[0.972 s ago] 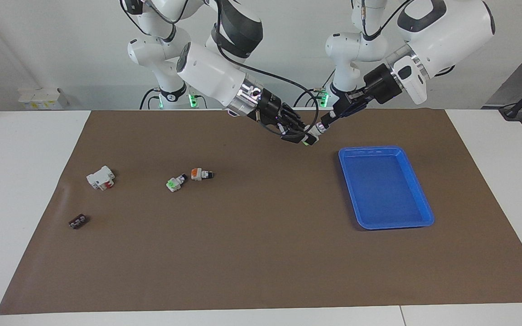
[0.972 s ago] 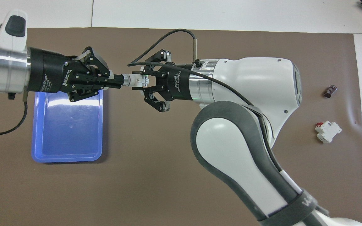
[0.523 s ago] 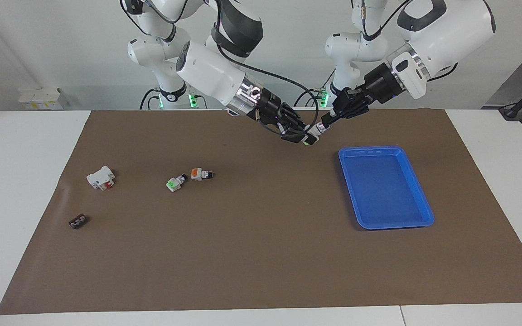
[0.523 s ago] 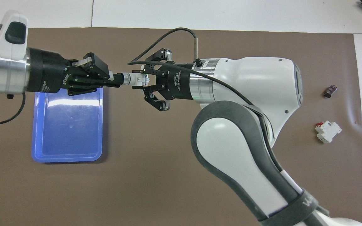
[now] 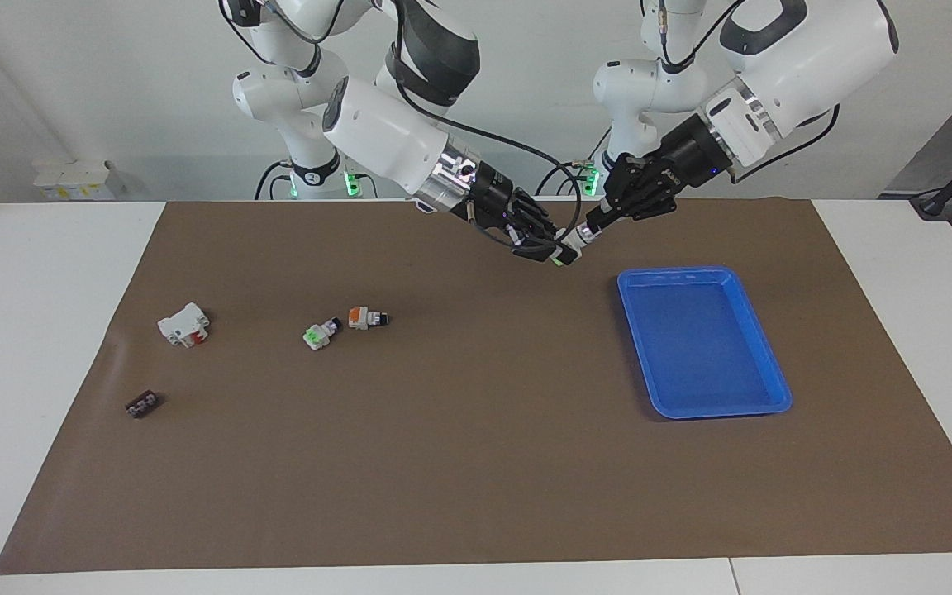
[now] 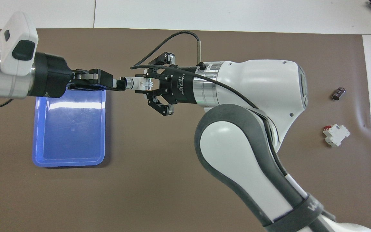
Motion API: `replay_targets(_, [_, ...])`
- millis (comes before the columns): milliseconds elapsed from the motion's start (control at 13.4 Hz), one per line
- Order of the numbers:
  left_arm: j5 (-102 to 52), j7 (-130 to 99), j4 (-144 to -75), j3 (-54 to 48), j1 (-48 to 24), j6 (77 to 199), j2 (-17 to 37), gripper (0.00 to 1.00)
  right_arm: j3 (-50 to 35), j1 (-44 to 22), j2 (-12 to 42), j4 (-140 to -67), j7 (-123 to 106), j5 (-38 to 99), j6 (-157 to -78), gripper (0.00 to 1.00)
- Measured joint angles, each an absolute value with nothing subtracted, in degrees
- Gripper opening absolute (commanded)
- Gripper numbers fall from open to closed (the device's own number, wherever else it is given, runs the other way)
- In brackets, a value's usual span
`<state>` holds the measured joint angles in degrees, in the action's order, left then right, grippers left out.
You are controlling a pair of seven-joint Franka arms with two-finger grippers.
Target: Turn and place switch with both arms
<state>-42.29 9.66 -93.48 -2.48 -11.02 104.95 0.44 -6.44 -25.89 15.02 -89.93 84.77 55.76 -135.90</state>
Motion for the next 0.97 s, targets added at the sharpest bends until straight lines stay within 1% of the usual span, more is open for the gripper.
replay_targets(598, [-41.8,36.6,-94.1,-2.4,-11.0,104.7,0.4,0.0,-6.4,-25.9,15.0,-89.9,84.8,54.2,-135.0,0.0])
replay_targets(972, [-41.6,42.4,-94.2,-2.3,-11.0,104.3,0.3,0.0,-6.5,-25.9,15.0,-89.9,84.8,54.2,-134.7,0.0])
